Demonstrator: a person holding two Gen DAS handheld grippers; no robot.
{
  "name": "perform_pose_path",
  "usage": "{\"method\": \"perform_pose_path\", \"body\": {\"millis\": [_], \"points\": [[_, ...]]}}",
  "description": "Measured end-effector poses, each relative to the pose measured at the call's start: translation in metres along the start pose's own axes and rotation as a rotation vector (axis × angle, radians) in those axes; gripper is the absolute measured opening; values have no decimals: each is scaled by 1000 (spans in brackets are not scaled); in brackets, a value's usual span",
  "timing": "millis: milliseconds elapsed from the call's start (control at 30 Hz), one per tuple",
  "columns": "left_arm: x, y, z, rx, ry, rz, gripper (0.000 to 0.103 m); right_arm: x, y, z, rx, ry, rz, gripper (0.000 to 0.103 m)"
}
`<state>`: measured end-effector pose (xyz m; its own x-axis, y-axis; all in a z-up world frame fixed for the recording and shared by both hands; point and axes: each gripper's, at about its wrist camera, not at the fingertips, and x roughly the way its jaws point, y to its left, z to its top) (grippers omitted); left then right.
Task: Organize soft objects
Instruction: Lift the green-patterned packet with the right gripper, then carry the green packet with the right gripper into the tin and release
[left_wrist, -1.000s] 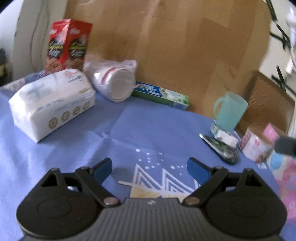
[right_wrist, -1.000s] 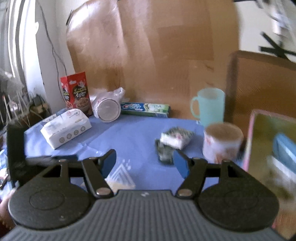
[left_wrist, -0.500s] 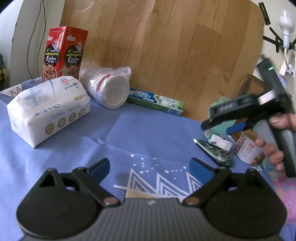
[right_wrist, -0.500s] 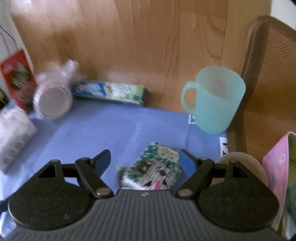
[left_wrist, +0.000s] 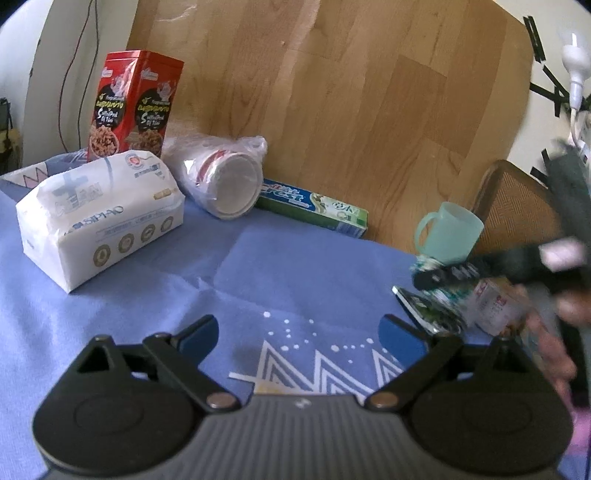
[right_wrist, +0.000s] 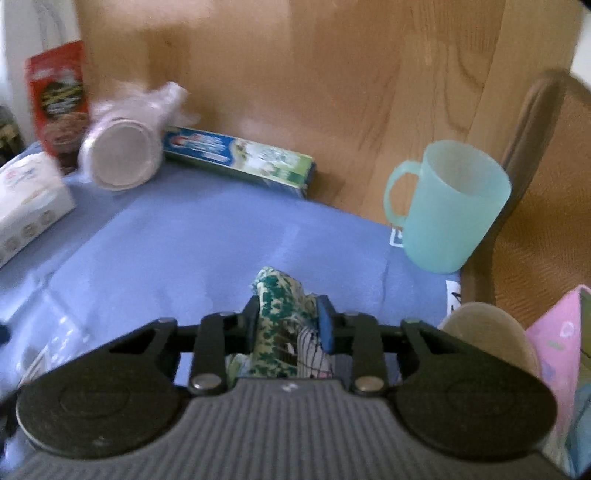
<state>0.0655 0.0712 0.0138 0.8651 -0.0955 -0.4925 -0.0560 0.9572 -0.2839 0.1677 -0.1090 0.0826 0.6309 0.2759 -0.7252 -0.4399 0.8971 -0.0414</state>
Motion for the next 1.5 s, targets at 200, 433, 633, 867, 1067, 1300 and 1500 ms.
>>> {"method": "perform_pose_path", "body": {"millis": [200,433,633,867,1067,1300,1500], "points": [[0,2,1,-15,1,-7,99,-77,54,-63,-209,-114,89,37],[-2,0,-1,2,32,-39,101,-131,78,-137,-269,-243,141,89],[-26,-6,-16,-16,121,-191,100,-118,53,-149,-69,-195,154,94],[-39,-38,-36,100,238,-284,69,-114,48,-161,47,-181,224,56],[-44,-83,-30,152,265,-384,54,-146,50,-177,30,-287,133,54],[-54,-190,-10,335,195,-566,56,-199,-10,-194,164,-473,-74,54],[-42,-294,-29,509,170,-614,90,-215,-75,-210,262,-489,-321,56]]}}
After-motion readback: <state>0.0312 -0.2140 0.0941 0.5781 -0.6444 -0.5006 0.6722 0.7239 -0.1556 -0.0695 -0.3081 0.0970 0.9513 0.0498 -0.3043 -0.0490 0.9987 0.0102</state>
